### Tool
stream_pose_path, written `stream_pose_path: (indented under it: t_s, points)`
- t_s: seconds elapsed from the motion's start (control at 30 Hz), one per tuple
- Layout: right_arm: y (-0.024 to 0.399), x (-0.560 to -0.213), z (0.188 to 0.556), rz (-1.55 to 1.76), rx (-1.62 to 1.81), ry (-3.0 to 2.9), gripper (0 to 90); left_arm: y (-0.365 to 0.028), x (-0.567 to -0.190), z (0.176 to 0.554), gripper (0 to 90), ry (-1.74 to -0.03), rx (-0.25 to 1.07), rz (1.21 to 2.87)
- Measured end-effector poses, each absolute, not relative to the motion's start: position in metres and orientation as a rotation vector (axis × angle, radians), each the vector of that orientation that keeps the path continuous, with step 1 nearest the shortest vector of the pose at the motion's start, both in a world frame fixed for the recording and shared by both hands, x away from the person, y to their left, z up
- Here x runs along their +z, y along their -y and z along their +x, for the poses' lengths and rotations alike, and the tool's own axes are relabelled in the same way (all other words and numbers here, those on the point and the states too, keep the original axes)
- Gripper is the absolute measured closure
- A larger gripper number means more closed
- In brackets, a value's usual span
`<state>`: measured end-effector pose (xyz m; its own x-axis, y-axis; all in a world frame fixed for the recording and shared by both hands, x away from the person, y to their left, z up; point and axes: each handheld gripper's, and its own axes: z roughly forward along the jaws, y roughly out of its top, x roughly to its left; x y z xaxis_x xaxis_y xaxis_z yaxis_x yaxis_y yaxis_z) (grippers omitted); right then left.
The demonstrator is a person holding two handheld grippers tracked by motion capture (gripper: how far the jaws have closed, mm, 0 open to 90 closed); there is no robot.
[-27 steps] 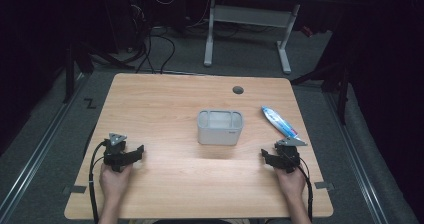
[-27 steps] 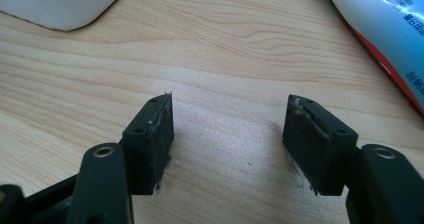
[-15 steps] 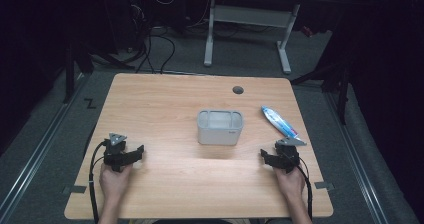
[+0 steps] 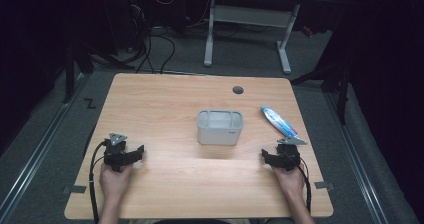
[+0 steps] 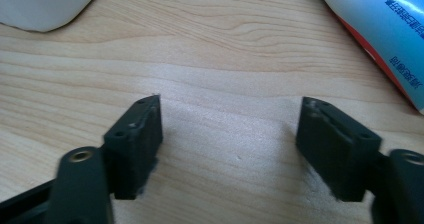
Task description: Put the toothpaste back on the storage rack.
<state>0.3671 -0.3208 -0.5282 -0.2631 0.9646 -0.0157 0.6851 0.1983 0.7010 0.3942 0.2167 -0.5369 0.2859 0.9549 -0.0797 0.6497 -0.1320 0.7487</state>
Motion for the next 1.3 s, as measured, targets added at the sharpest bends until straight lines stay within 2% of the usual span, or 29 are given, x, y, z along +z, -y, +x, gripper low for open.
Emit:
stream_pose_path:
  t_s: [0.1,0.23,0.67,1.3]
  points:
    - [0.321,-0.527,0.362,1.552,0.847,-2.007,36.8,-0.217,-0.537,0.395,25.6,-1.435,0.557,1.869]
    - [0.324,-0.524,0.356,1.546,0.872,-1.988,39.9,-0.216,-0.537,0.395,25.4,-1.435,0.562,1.873]
    - [0.329,-0.51,0.348,1.534,0.945,-1.919,41.9,-0.214,-0.537,0.395,24.5,-1.415,0.562,1.893]
    - [0.331,-0.501,0.365,1.48,1.013,-1.888,45.6,-0.212,-0.537,0.394,24.5,-1.406,0.579,1.916]
